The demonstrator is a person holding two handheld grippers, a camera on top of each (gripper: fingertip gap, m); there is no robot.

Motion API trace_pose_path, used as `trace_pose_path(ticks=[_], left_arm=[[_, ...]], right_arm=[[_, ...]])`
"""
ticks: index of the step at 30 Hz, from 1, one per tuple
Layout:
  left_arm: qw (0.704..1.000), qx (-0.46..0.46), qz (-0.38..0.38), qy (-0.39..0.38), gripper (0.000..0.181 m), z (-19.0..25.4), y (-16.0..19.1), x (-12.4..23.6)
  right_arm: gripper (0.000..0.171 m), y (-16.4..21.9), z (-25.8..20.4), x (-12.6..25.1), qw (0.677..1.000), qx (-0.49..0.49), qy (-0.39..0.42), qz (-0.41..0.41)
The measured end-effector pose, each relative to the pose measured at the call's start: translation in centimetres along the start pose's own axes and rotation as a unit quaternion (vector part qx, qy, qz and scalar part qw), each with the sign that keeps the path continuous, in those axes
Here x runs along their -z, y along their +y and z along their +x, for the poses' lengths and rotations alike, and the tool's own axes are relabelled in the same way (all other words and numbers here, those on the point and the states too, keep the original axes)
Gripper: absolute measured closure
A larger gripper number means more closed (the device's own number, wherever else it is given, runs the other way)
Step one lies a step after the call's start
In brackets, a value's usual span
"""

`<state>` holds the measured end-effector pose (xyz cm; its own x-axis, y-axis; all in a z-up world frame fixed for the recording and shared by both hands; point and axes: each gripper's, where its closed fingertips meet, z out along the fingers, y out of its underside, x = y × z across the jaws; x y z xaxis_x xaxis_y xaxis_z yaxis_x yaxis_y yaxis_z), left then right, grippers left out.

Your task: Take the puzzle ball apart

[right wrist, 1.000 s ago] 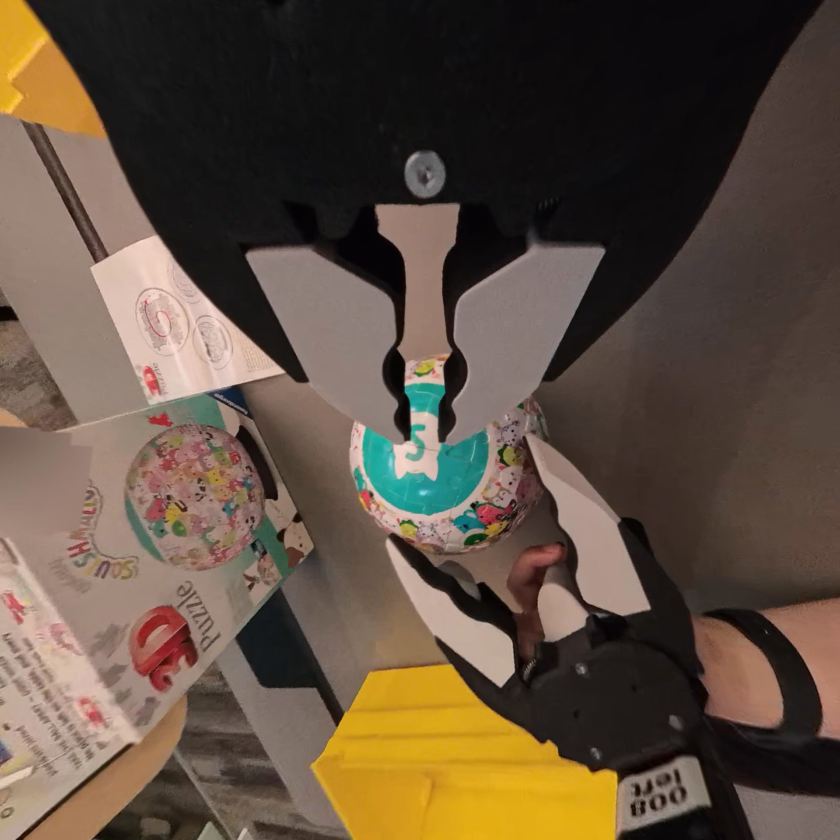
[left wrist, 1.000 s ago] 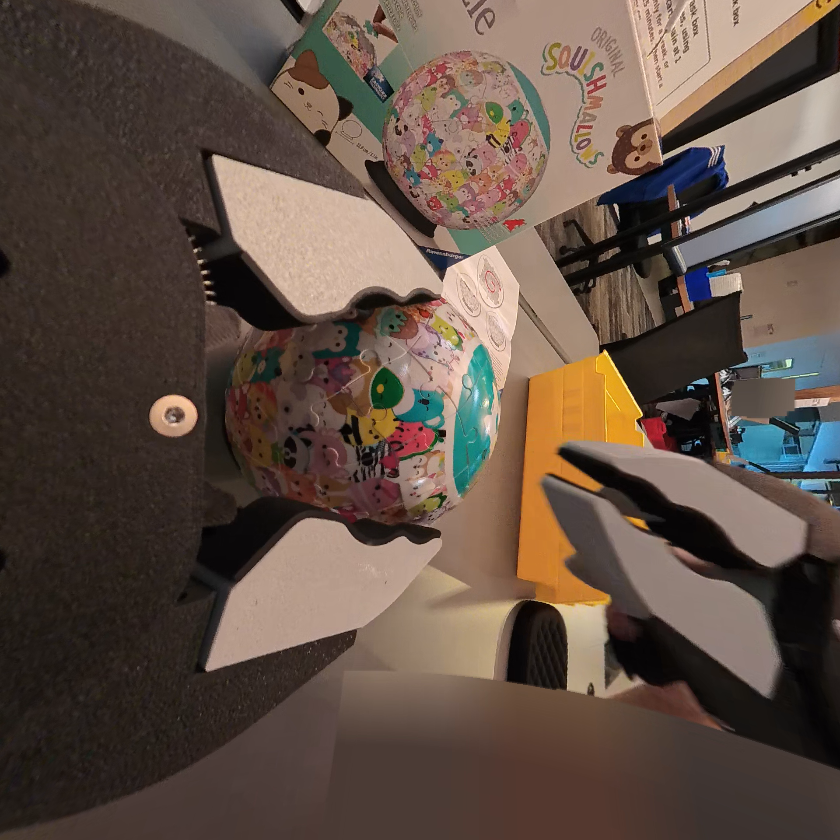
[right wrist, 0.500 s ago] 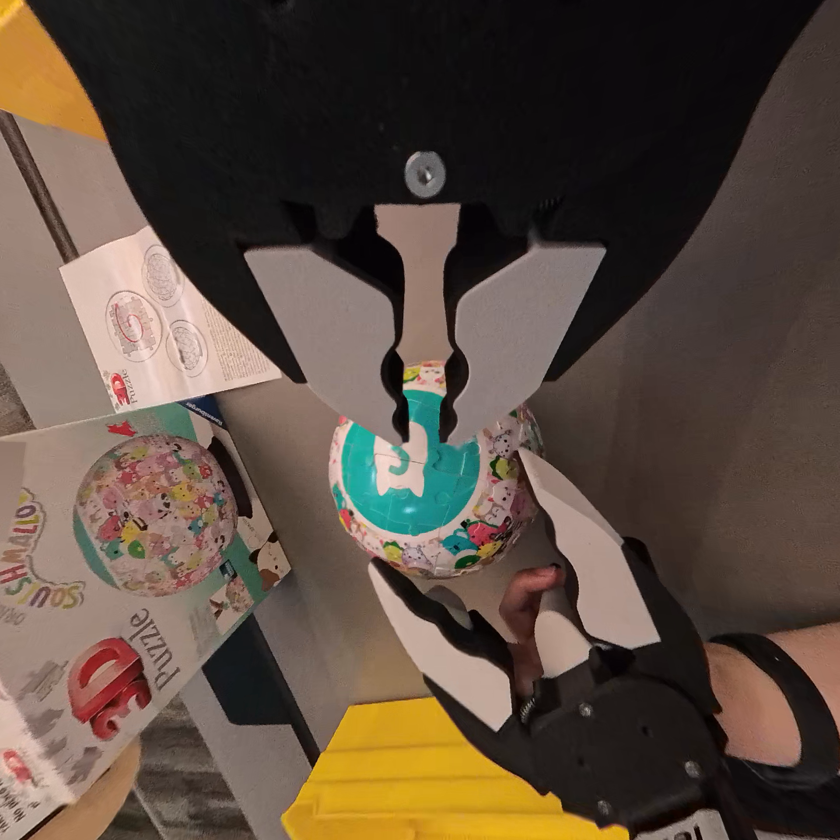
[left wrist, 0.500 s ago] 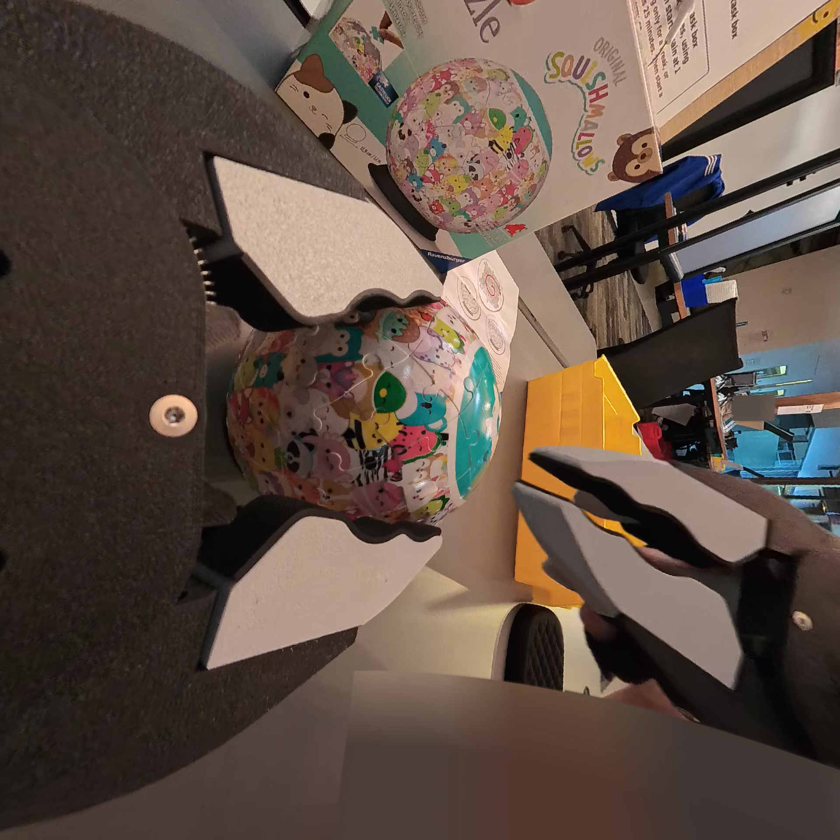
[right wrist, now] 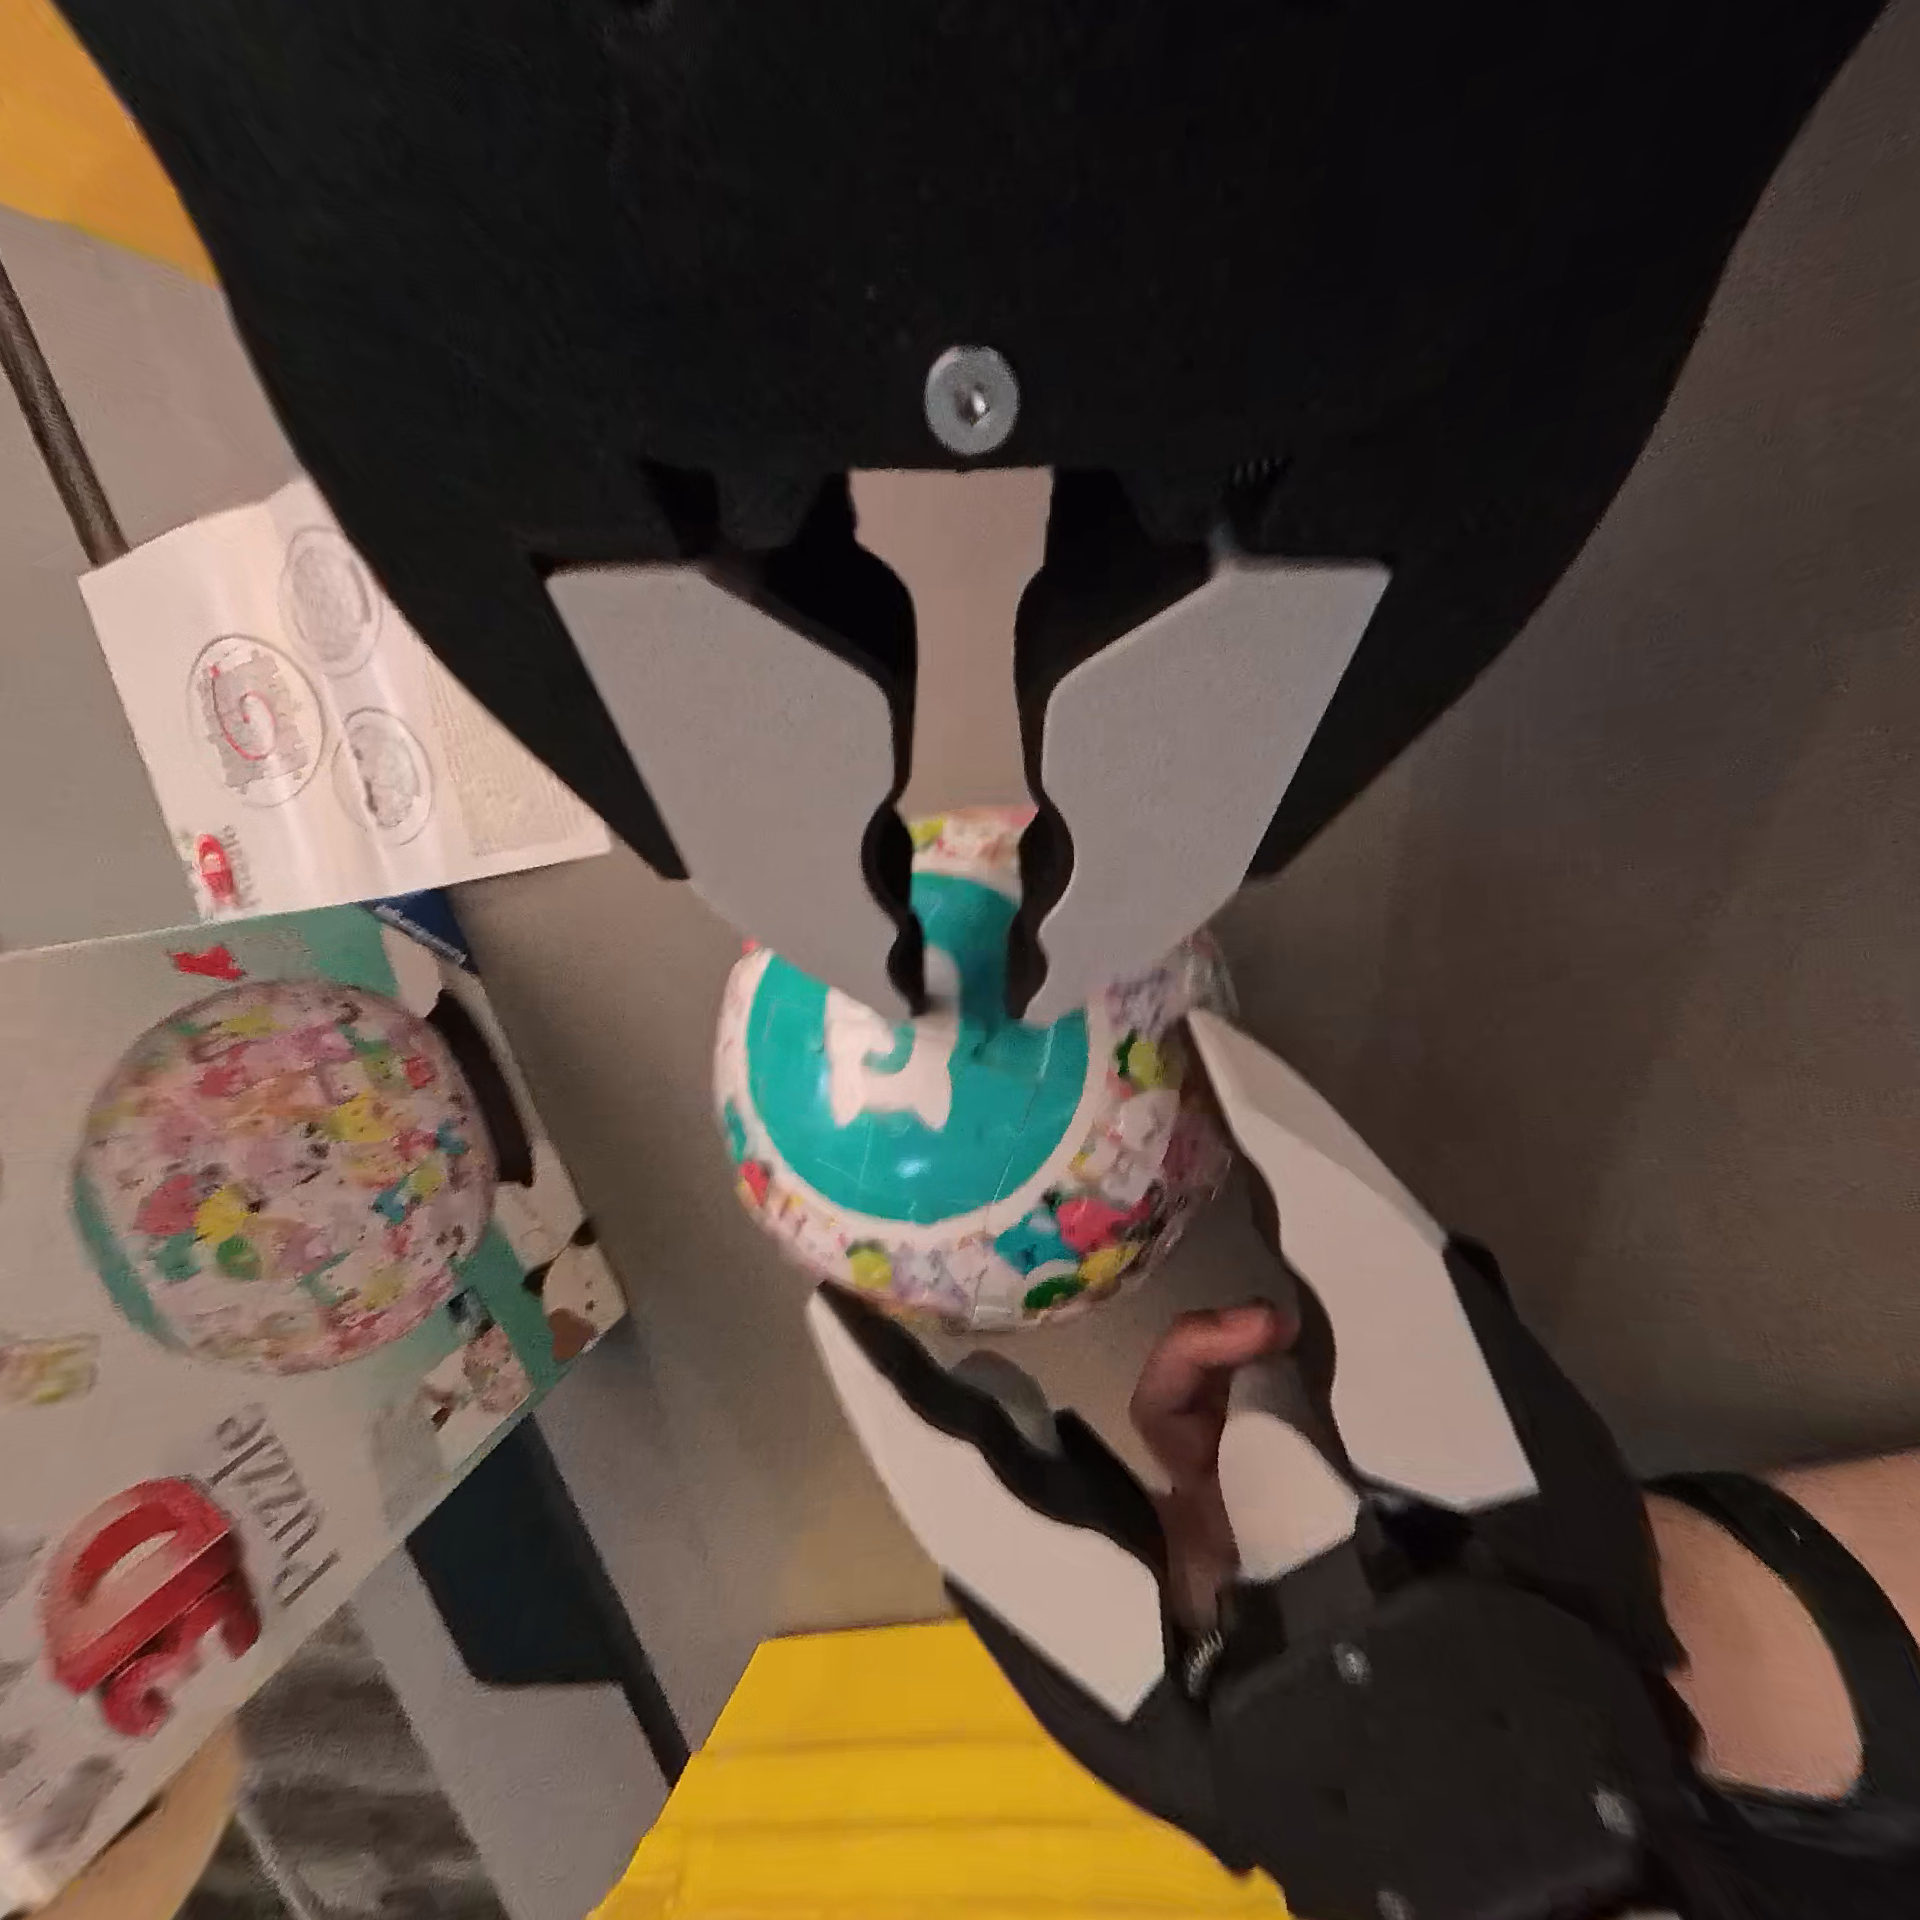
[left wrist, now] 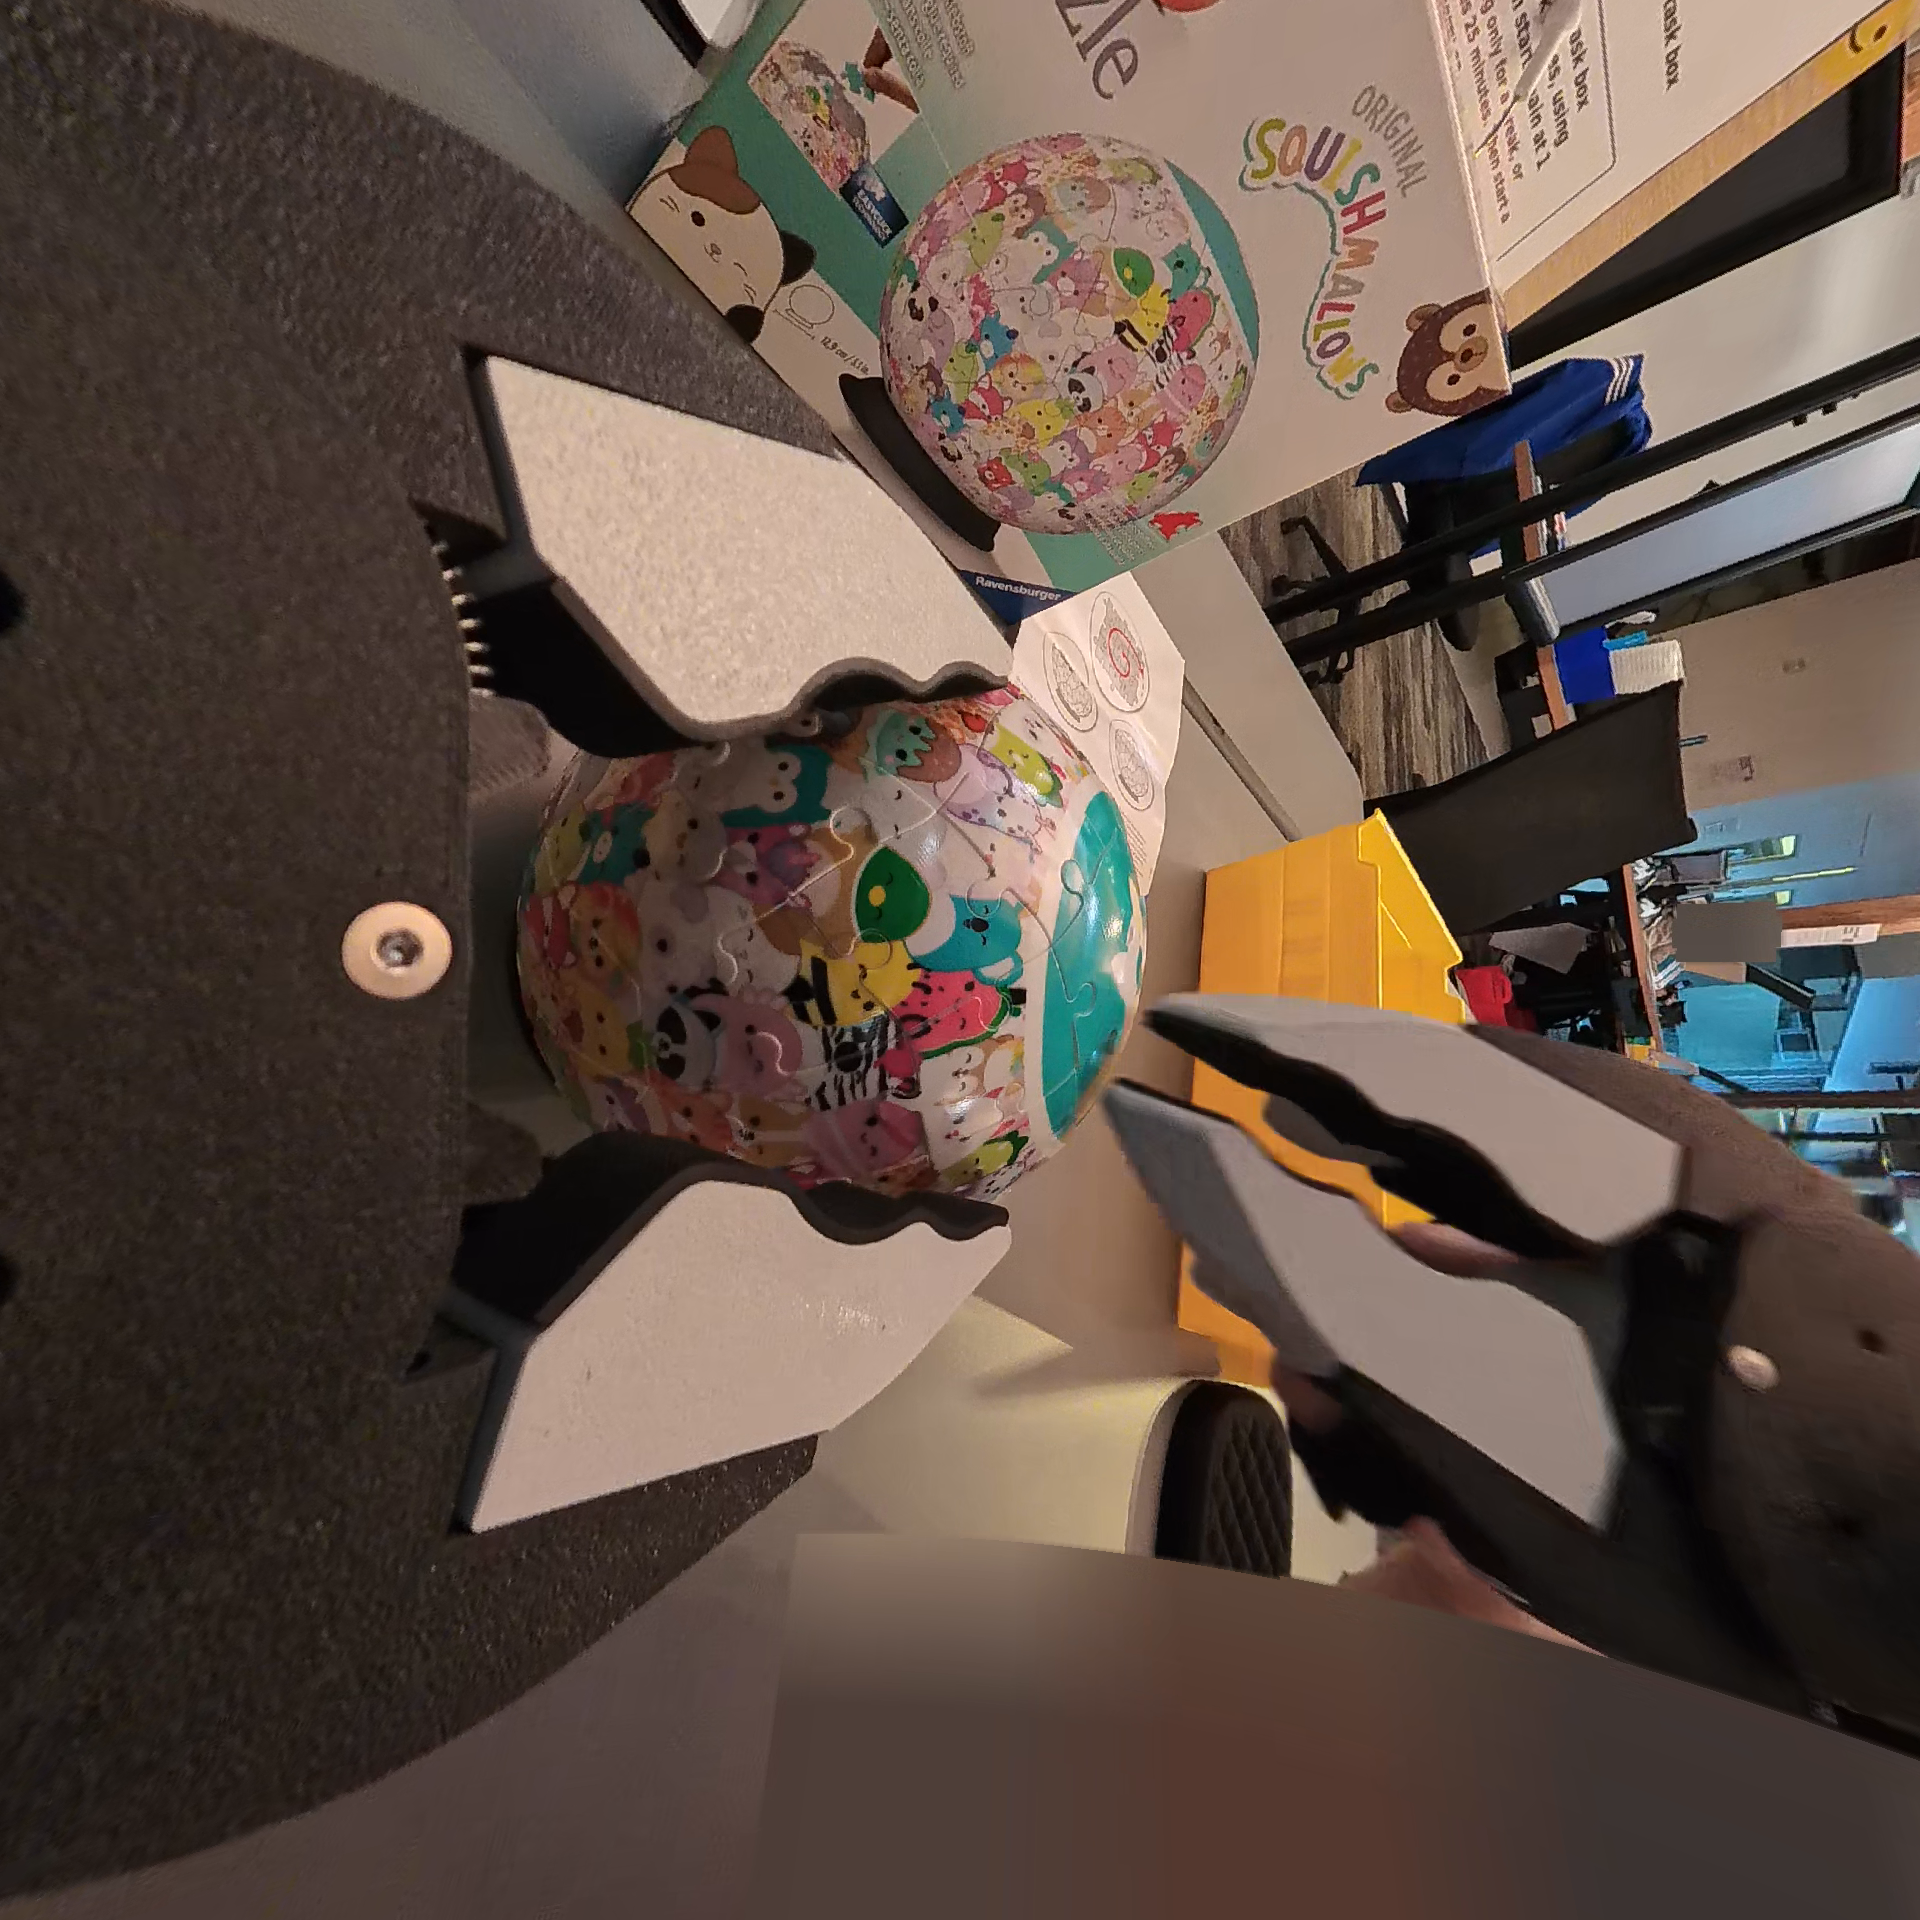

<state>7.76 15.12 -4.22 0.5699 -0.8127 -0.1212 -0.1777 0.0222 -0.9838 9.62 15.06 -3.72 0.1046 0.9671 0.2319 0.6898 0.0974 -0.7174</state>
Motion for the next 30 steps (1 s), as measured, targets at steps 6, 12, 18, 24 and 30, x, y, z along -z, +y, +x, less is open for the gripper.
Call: trace_pose_path(ticks=[6,12,18,24,30], left_arm=[[1.0,-0.001,0.0,-0.002,0.09,0.0,0.0,0.0],[1.0,-0.001,0.0,-0.003,0.089,0.0,0.0,0.0],[1.0,-0.001,0.0,-0.001,0.09,0.0,0.0,0.0],[1.0,-0.001,0.0,-0.001,0.089,0.0,0.0,0.0],[1.0,-0.002,0.0,-0.002,0.089,0.0,0.0,0.0]], right_arm=[[0.159,-1.0,0.0,0.8,1.0,-0.002,0.008,0.021],[0.159,-1.0,0.2,0.8,1.0,-0.003,0.016,0.021],[0.161,-1.2,0.4,0.9,0.999,-0.006,0.015,0.028],[0.159,-1.0,0.4,1.1,0.999,-0.003,0.026,0.022],[0.16,-1.2,0.4,0.8,1.0,-0.006,0.015,0.024]])
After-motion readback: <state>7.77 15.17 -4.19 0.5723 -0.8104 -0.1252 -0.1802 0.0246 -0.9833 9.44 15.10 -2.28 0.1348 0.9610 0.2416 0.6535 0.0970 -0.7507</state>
